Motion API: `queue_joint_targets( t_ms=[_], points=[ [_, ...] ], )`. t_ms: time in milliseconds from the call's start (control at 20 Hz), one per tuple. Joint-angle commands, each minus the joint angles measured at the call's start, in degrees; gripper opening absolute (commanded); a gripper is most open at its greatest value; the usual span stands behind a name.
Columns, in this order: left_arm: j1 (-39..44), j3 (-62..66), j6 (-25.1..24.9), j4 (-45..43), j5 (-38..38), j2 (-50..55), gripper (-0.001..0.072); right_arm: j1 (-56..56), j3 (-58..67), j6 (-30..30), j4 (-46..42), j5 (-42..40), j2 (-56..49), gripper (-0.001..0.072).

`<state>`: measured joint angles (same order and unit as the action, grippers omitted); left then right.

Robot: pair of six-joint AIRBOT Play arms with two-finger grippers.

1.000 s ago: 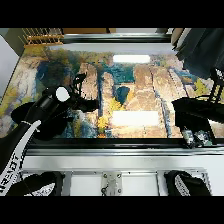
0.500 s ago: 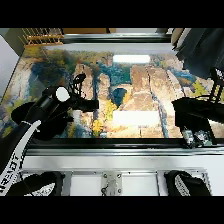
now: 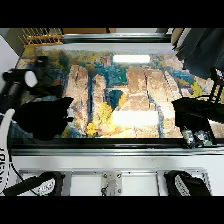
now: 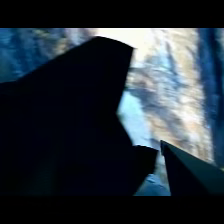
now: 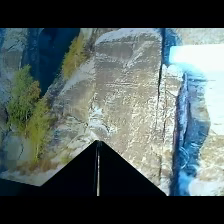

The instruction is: Fold the clothes and pants, and hang the long-sleeved shirts on hangers.

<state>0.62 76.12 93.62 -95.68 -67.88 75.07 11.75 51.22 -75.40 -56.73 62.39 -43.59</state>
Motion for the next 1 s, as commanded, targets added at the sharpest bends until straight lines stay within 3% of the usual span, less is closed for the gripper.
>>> queue_joint_targets(
  t_ms=[0, 300, 600, 650, 700, 750, 950],
  points=[
    [-14.8, 1.0, 3.0, -6.1, 0.0, 0.0, 0.072, 0.0, 0.0, 0.0, 0.0, 0.0, 0.0, 0.0017],
    [-30.4, -9.9, 3.8, 2.8, 11.0, 0.0, 0.072, 0.0, 0.0, 0.0, 0.0, 0.0, 0.0, 0.0016],
    [-27.8, -17.4, 3.3, 2.8, 15.1, 1.0, 0.0718, 0.0, 0.0, 0.0, 0.0, 0.0, 0.0, 0.0017],
    [-26.6, -17.4, 3.3, 2.8, 14.8, 1.1, 0.0496, 0.0, 0.0, 0.0, 0.0, 0.0, 0.0, 0.0016],
    [-25.3, -17.1, 3.3, 2.9, 14.4, 0.9, 0.0143, 0.0, 0.0, 0.0, 0.0, 0.0, 0.0, 0.0017],
    [-23.3, -15.9, 3.3, 2.9, 13.3, 0.6, 0.0008, 0.0, 0.0, 0.0, 0.0, 0.0, 0.0, 0.0016],
    [-10.6, -6.7, 3.2, 2.9, 8.7, -5.3, 0.0008, 0.0, 0.0, 0.0, 0.0, 0.0, 0.0, 0.0017]
  ],
)
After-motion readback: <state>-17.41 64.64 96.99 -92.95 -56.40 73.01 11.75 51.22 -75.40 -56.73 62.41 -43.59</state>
